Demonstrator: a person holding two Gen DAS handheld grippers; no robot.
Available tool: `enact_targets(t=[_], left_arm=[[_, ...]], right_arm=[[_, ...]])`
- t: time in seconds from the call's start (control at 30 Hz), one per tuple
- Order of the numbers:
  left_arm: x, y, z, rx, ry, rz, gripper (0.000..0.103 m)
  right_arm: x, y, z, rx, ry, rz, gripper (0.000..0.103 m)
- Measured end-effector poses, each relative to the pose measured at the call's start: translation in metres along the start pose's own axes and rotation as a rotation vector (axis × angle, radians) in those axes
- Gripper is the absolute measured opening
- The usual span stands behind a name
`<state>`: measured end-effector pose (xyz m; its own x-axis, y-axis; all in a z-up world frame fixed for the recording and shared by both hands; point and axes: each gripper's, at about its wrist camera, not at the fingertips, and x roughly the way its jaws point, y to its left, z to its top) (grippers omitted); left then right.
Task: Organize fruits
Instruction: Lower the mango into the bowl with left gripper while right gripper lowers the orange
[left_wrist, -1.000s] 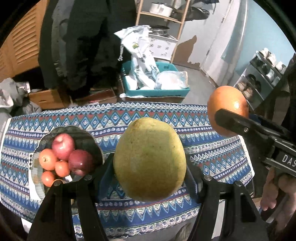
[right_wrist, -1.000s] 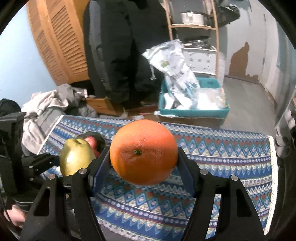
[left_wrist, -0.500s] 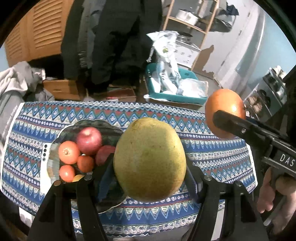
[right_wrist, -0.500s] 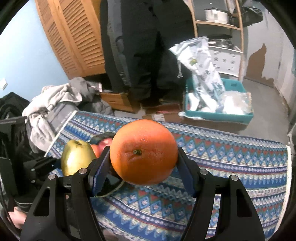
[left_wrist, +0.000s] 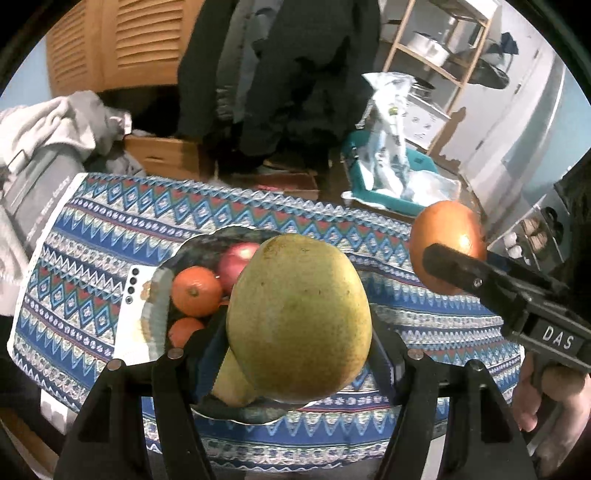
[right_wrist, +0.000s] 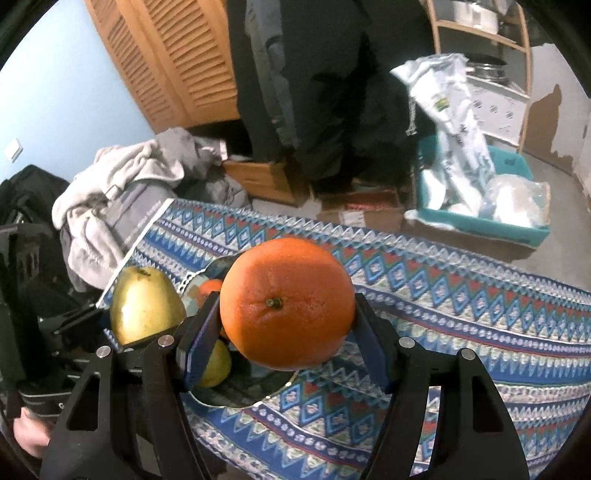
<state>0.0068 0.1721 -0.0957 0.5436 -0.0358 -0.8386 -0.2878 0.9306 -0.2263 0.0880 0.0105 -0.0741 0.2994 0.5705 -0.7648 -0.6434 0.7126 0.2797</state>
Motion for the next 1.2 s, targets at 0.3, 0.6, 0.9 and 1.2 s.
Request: enact_targets(t=[0.3, 0.6, 0.9, 1.2], left_arm=[[0.032, 0.040, -0.010, -0.051, 0.083, 0.056, 0.070], [0.057, 0.050, -0.020, -0.064, 0.163, 0.069, 0.070], [0.076, 0.064, -0.027, -0.100, 0.224, 0.075, 0.070], [0.068, 0.067, -0.022, -0.104, 0.205, 0.067, 0.070]], right_arm=[[0.040, 0.017, -0.014, -0.024, 0.096, 0.014, 0.069], [0.070, 0.025, -0.032, -0.033, 0.186, 0.030, 0.069], [0.087, 0.024, -0.045, -0.019, 0.240, 0.048, 0.069], [0.101, 0.028, -0.056, -0.010, 0.297, 0.069, 0.070]])
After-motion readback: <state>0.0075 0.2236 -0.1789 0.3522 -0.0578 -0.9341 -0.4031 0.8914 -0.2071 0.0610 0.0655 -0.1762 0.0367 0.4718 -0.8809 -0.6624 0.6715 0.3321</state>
